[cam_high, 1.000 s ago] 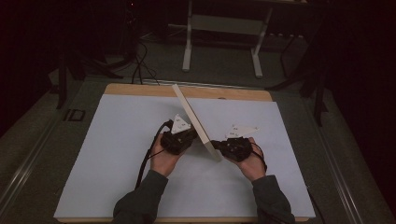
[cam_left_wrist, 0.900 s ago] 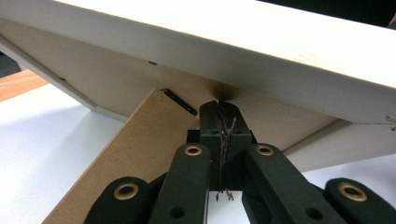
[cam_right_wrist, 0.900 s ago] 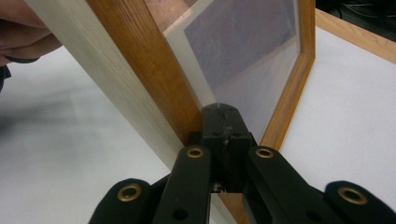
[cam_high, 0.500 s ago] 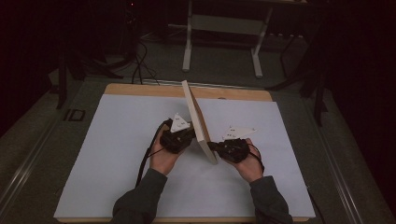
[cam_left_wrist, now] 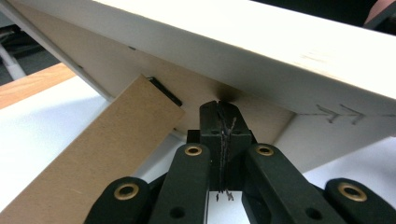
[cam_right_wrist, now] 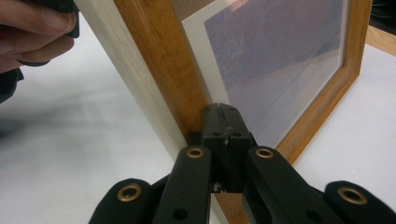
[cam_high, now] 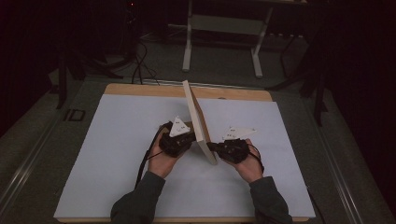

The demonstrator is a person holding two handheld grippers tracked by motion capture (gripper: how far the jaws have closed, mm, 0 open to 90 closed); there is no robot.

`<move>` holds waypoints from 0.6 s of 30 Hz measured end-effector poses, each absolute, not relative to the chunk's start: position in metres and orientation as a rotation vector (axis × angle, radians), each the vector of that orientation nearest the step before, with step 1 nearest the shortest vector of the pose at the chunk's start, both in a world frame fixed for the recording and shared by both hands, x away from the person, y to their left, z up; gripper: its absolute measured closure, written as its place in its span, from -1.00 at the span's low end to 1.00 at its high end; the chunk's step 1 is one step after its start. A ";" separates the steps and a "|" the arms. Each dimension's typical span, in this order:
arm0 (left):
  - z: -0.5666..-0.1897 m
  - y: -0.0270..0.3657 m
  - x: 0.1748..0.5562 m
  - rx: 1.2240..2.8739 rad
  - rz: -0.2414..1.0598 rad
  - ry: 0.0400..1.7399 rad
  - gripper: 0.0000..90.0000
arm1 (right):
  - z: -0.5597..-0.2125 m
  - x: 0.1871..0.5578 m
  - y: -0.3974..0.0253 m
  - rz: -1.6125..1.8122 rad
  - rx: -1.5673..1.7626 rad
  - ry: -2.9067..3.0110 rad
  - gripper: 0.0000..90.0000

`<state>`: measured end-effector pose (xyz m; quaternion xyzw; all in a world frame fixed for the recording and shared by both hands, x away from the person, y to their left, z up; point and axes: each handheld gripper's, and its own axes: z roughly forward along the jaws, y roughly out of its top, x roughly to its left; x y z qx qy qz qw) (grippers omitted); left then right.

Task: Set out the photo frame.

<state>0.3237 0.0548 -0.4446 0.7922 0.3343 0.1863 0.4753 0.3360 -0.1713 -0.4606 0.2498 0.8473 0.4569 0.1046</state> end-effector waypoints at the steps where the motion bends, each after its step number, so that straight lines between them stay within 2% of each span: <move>1: -0.445 0.055 0.325 1.938 0.455 0.822 1.00 | -0.461 0.336 -0.171 1.347 0.736 2.499 1.00; 18: -0.447 0.063 0.340 1.932 0.410 0.808 1.00 | -0.460 0.336 -0.163 1.360 0.730 2.499 1.00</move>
